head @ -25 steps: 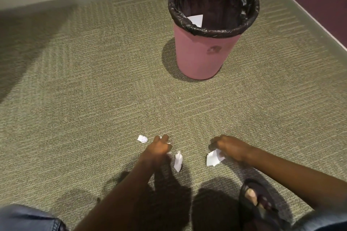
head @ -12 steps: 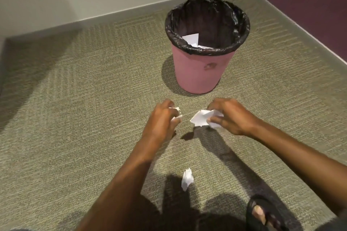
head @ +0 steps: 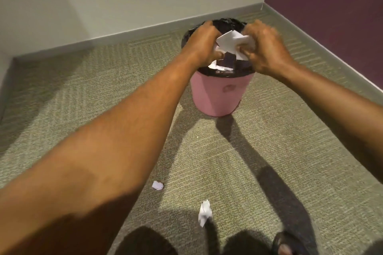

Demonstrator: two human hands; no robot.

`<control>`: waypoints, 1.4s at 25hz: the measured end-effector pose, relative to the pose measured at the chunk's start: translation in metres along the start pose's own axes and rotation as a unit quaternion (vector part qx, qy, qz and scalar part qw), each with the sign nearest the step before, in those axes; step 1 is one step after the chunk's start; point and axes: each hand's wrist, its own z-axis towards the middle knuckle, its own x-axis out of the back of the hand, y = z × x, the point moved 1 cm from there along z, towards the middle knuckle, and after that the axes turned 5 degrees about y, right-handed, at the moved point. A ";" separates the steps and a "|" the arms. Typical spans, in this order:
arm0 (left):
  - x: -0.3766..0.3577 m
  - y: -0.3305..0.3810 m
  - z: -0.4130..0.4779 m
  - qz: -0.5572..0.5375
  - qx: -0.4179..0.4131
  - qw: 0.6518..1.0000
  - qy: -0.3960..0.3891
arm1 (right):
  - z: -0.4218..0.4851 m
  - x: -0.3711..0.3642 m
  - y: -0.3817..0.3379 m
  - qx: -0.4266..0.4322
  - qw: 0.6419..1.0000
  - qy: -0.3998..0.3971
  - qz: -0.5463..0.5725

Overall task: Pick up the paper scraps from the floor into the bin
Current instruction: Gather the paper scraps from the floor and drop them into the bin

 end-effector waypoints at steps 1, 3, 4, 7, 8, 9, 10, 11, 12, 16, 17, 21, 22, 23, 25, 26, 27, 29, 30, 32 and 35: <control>-0.004 -0.003 0.009 -0.002 0.002 1.000 -0.011 | 0.009 -0.007 0.004 -0.006 1.000 -0.009 -0.015; -0.014 -0.009 0.019 0.006 0.007 0.999 -0.041 | 0.023 -0.020 0.014 -0.020 0.999 -0.040 -0.027; -0.018 -0.011 0.021 0.016 0.008 0.998 -0.058 | 0.028 -0.025 0.019 -0.025 0.997 -0.062 -0.025; -0.024 -0.015 0.018 0.052 0.005 0.996 -0.074 | 0.035 -0.035 0.028 -0.013 0.992 -0.122 -0.004; -0.023 -0.017 0.014 0.056 0.008 0.996 -0.063 | 0.034 -0.036 0.030 -0.012 0.992 -0.128 0.008; -0.019 -0.020 0.008 0.054 0.011 0.997 -0.044 | 0.034 -0.037 0.030 -0.022 0.992 -0.125 0.022; -0.015 -0.022 0.001 0.046 0.018 0.999 -0.022 | 0.031 -0.036 0.029 -0.035 0.993 -0.111 0.033; -0.011 -0.025 -0.010 0.033 0.027 0.999 0.008 | 0.027 -0.035 0.026 -0.046 0.994 -0.092 0.040; -0.008 -0.029 -0.023 0.019 0.039 0.998 0.040 | 0.019 -0.035 0.020 -0.045 0.995 -0.074 0.046; -0.019 -0.056 -0.112 0.015 0.108 0.993 0.053 | -0.043 -0.045 -0.015 0.090 0.991 -0.097 0.031; -0.027 -0.067 -0.138 0.030 0.122 0.992 0.017 | -0.057 -0.051 -0.018 0.133 0.986 -0.098 0.001; -0.048 -0.104 -0.211 0.055 0.182 0.978 -0.083 | -0.059 -0.059 -0.010 0.133 0.985 -0.073 -0.080; -0.051 -0.108 -0.221 0.060 0.190 0.976 -0.091 | -0.058 -0.057 -0.011 0.137 0.985 -0.065 -0.078; -0.054 -0.110 -0.230 0.063 0.196 0.973 -0.107 | -0.062 -0.055 -0.015 0.146 0.985 -0.060 -0.066; -0.064 -0.111 -0.249 0.063 0.214 0.959 -0.178 | -0.084 -0.056 -0.032 0.188 0.979 -0.071 -0.032; -0.071 -0.111 -0.259 0.064 0.223 0.946 -0.228 | -0.104 -0.060 -0.043 0.209 0.972 -0.105 -0.008; -0.077 -0.112 -0.271 0.065 0.232 0.930 -0.277 | -0.127 -0.067 -0.053 0.222 0.962 -0.160 0.027; -0.089 -0.112 -0.296 0.075 0.243 0.902 -0.349 | -0.182 -0.088 -0.067 0.220 0.919 -0.316 0.084; -0.094 -0.112 -0.309 0.085 0.246 0.889 -0.376 | -0.213 -0.100 -0.072 0.225 0.886 -0.395 0.091; -0.101 -0.111 -0.329 0.109 0.240 0.874 -0.407 | -0.266 -0.119 -0.077 0.285 0.823 -0.484 0.084; -0.111 -0.112 -0.348 0.116 0.222 0.875 -0.413 | -0.312 -0.135 -0.081 0.362 0.777 -0.512 0.053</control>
